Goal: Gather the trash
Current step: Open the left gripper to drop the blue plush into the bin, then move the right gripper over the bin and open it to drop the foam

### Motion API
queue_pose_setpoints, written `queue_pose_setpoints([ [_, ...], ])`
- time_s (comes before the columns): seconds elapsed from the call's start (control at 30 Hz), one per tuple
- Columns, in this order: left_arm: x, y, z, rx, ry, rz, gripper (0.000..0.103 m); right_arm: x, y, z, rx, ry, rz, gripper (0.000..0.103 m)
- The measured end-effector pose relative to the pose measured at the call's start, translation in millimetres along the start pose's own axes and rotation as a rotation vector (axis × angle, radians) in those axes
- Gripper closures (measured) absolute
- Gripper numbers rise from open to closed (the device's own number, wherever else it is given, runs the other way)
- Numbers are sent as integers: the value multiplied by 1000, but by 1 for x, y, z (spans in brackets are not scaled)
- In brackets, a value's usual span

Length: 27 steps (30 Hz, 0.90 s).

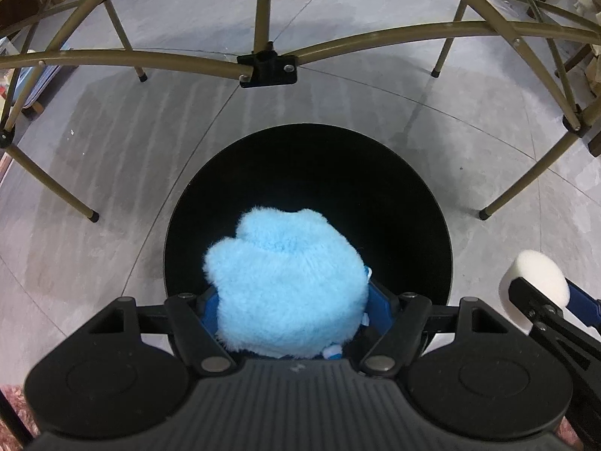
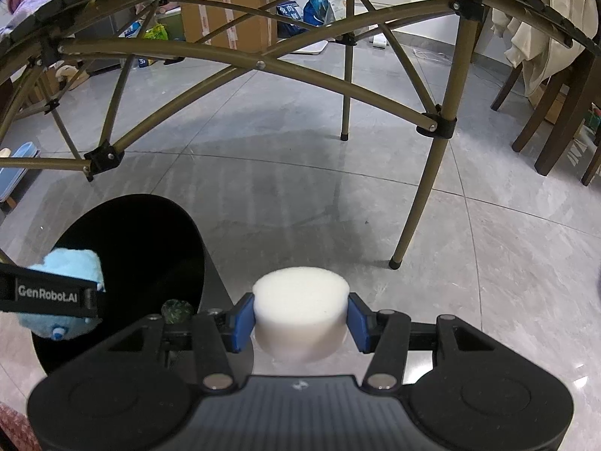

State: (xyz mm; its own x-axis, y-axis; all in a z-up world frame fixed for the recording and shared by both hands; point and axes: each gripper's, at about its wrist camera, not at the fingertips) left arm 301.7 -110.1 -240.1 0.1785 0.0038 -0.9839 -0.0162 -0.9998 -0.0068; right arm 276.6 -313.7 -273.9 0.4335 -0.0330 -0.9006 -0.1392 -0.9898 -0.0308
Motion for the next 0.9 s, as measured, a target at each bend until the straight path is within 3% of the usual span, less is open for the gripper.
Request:
queue_pose_setpoints([
  [0.13,-4,0,1,2,26,9,22,0,1,2,3,-3,-2,52],
  [0.2,-7,0,2,3,44,19,4,0,0,2,-1,-3,-2,52],
  [0.23,-8,0,2,2,56,22,0,0,1,2,-1,-2,-2,52],
  [0.9,-15,-6,4,22,52,19,0,1,-2,4,-7,-8,-3,52],
])
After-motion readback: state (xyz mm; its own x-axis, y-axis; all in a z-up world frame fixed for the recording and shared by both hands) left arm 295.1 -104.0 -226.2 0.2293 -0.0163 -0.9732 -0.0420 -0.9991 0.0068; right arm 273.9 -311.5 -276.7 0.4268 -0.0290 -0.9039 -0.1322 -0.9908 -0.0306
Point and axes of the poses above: each gripper's, at about its wrist camera, not at the fingertips, and x roughly the way its jaws point, y to its right, z to its underside, and after that the axes turned 10 degrees about -y, right-handed
